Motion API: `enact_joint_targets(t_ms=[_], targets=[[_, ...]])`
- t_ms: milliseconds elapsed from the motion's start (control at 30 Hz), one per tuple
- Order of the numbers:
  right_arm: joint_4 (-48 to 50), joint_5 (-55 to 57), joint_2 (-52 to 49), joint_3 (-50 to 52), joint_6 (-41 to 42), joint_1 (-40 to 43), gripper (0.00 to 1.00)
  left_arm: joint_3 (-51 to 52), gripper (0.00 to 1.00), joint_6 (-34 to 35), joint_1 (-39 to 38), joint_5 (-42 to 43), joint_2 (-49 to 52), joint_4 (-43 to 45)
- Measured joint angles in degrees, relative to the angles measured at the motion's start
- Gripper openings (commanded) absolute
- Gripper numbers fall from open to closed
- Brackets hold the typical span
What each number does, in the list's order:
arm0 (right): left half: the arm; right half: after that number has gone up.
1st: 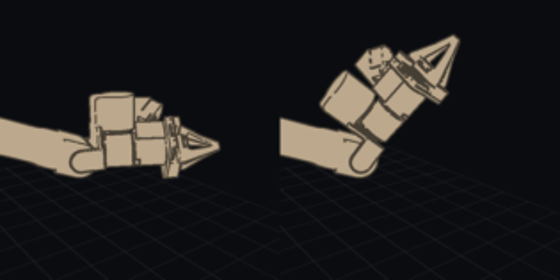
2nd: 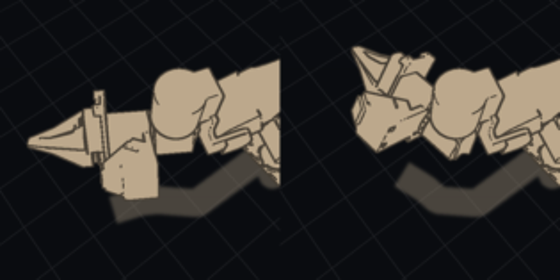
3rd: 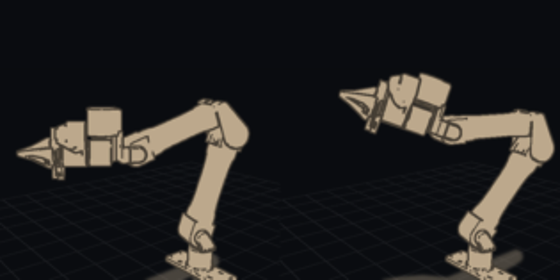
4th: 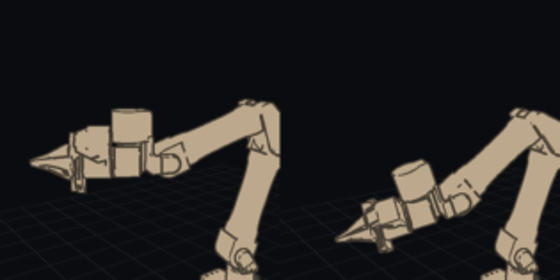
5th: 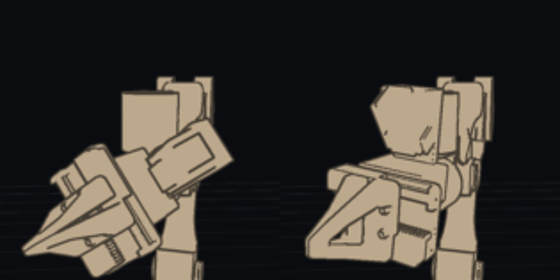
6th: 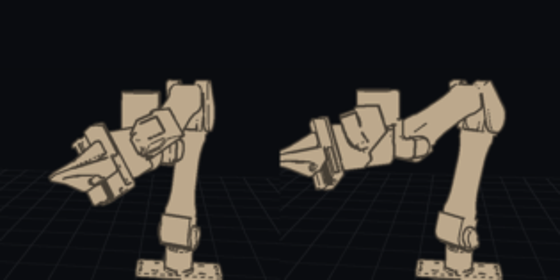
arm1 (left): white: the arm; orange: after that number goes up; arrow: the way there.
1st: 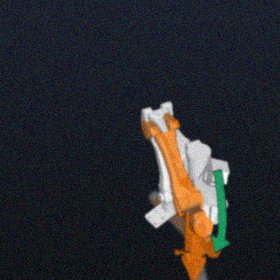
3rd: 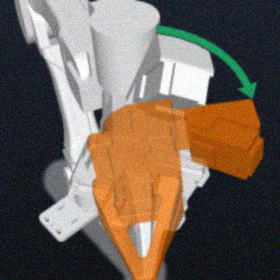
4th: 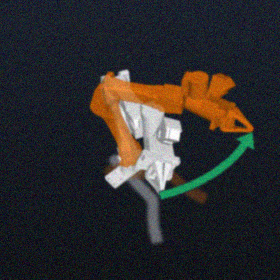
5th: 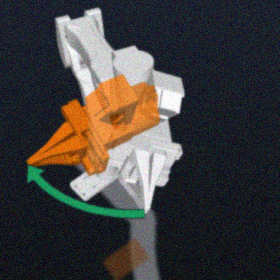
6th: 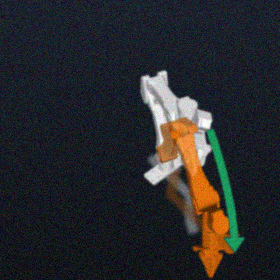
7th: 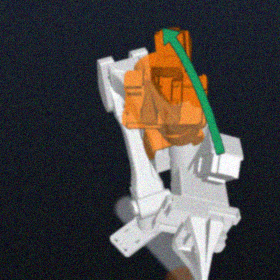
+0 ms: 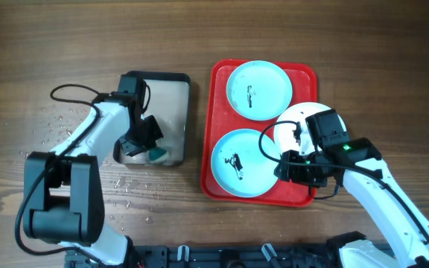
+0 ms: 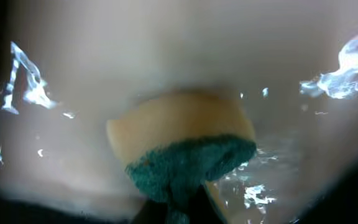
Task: Clean dirty plates on tray and stack at the side
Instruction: 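Lift sponge with left gripper and bring it onto the tilted white plate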
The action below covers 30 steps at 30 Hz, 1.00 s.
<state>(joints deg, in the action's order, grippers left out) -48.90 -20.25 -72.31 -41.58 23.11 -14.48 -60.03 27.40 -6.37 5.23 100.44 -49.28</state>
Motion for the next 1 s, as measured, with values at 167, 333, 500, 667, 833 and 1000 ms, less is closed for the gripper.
enact_joint_targets(t_ms=[167,333,500,667,833,1000], targets=[[6.1,-0.3,-7.7,0.0,-0.2,-0.1,0.34,-12.6,0.04,-4.3,-0.4,4.4,-5.5,-9.5],[12.8,0.3,-17.6,0.0,2.3,-0.5,0.09,-14.6,0.04,-4.9,-5.1,10.3,-9.6,-9.7],[16.7,-0.3,-19.0,-0.3,5.8,-0.5,0.04,-14.4,0.04,-4.7,-14.4,12.4,-8.3,-4.2],[17.5,-0.1,-19.0,-0.3,9.1,-0.7,0.04,-12.1,0.04,-2.1,-23.9,12.9,-2.2,5.4],[17.7,-0.1,-19.0,-0.3,11.3,-0.7,0.04,-11.1,0.04,0.6,-30.3,11.7,8.1,11.6],[17.9,0.0,-19.0,-0.3,11.6,-0.7,0.04,-11.5,0.04,2.8,-32.4,8.3,12.4,13.3]])
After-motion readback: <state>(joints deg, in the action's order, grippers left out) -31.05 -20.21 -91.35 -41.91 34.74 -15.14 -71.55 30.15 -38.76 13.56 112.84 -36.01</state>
